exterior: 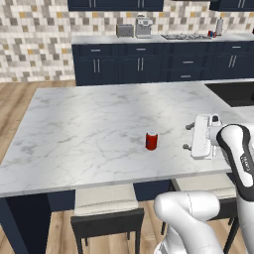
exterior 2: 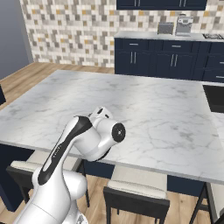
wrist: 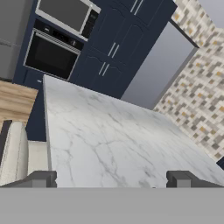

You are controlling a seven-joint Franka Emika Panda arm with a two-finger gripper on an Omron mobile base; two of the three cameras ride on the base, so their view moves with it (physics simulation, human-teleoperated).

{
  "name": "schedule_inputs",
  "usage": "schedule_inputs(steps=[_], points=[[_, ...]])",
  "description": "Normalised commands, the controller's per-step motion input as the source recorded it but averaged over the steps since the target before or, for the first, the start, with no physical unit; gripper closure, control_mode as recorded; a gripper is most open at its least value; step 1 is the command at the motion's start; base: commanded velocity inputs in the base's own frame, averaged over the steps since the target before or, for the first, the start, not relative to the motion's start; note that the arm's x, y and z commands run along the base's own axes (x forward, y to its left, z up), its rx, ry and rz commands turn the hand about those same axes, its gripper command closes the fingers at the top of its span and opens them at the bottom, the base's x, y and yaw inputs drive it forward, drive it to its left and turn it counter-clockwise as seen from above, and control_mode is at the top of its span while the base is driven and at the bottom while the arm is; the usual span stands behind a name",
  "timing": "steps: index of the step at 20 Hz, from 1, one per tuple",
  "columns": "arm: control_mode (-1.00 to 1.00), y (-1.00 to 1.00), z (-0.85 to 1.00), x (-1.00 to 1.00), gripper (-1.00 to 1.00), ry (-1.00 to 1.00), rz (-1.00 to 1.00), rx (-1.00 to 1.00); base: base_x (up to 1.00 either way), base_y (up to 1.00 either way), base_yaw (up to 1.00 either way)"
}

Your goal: Four empty soda cans are scattered around the kitchen. Gather all the cans and cluster them next to the stove for recycling.

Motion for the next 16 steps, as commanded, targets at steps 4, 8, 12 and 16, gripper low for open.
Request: schedule_inputs(steps=[4,8,12,16], points=[[1.00,0.00,0.00,0.00,-1.00,0.00,0.00,0.00,0.06,0.01,-0.01],[1.00,0.00,0.00,0.00,-1.00,0.00,0.00,0.00,0.00,0.00,0.00],[-1.00,0.01,0.00,0.04,-1.00,0.00,0.00,0.00,0.00,0.00,0.00],[-1.00,0.02,-0.03,0.45,-1.00,0.08,0.00,0.00,0.00,0.00,0.00]])
